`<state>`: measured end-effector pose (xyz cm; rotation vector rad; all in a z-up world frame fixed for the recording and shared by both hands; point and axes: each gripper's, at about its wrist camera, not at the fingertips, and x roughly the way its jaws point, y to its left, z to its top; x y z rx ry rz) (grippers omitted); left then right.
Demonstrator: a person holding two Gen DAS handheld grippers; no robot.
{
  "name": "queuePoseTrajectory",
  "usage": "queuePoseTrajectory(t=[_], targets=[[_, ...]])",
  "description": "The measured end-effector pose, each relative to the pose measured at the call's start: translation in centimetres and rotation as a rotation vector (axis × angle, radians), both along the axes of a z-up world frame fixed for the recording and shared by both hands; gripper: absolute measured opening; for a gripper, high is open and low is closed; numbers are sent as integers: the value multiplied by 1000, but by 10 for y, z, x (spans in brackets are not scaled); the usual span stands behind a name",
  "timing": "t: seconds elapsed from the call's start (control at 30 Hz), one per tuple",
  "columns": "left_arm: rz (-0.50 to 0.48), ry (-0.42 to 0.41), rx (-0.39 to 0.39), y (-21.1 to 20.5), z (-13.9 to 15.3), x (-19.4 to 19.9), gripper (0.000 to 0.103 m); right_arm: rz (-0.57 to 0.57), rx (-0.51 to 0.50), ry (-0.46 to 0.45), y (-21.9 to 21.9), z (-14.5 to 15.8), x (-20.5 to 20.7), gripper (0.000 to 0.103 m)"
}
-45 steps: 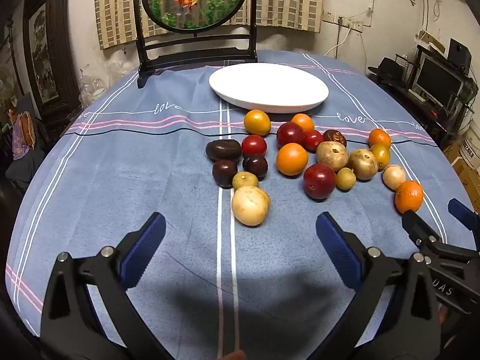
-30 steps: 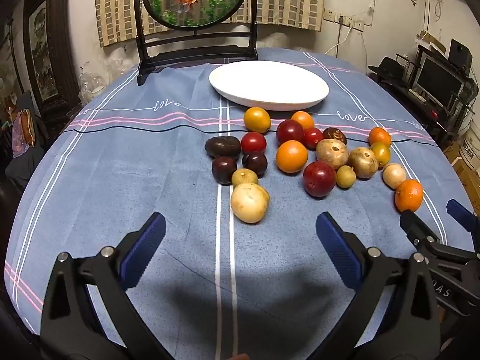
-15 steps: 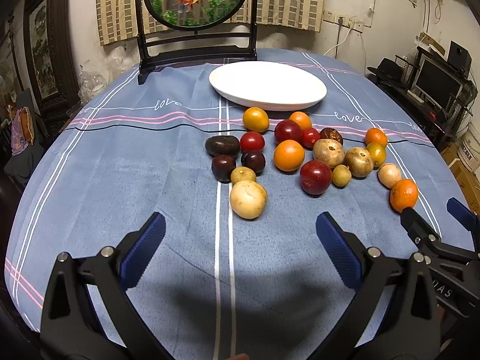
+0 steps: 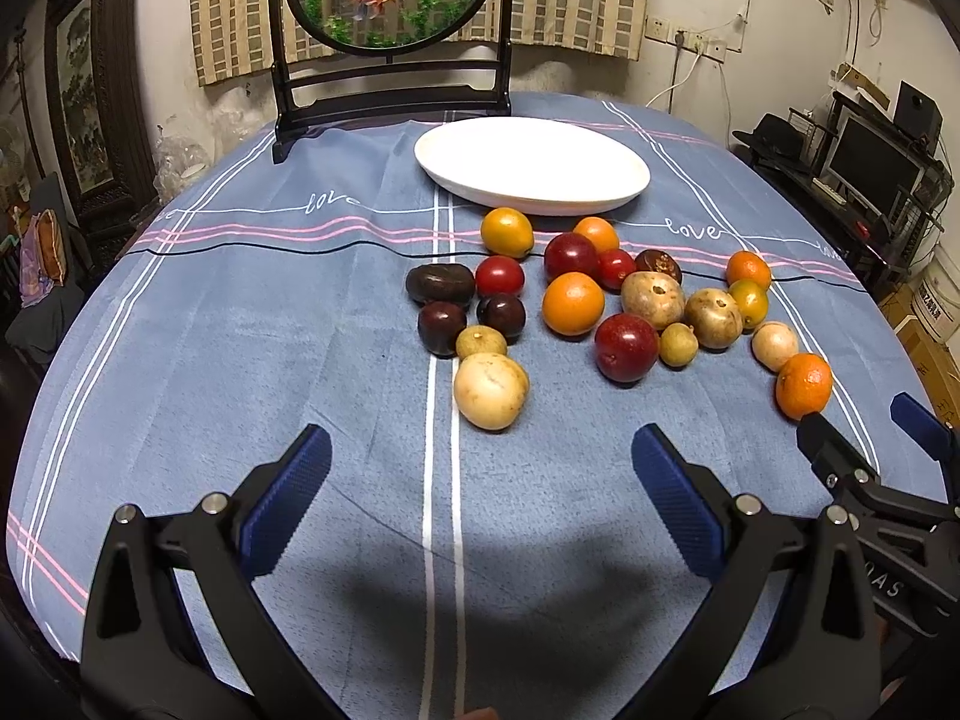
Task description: Organize fruits
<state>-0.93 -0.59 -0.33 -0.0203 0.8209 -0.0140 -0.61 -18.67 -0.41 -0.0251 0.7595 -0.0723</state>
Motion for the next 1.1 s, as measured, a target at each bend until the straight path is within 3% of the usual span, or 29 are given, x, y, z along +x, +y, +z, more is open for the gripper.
queuePoseTrajectory(t=[1.1], targets=[[-3,14,-10,4,1,1,101,7,-2,9,1,-2,1,102]])
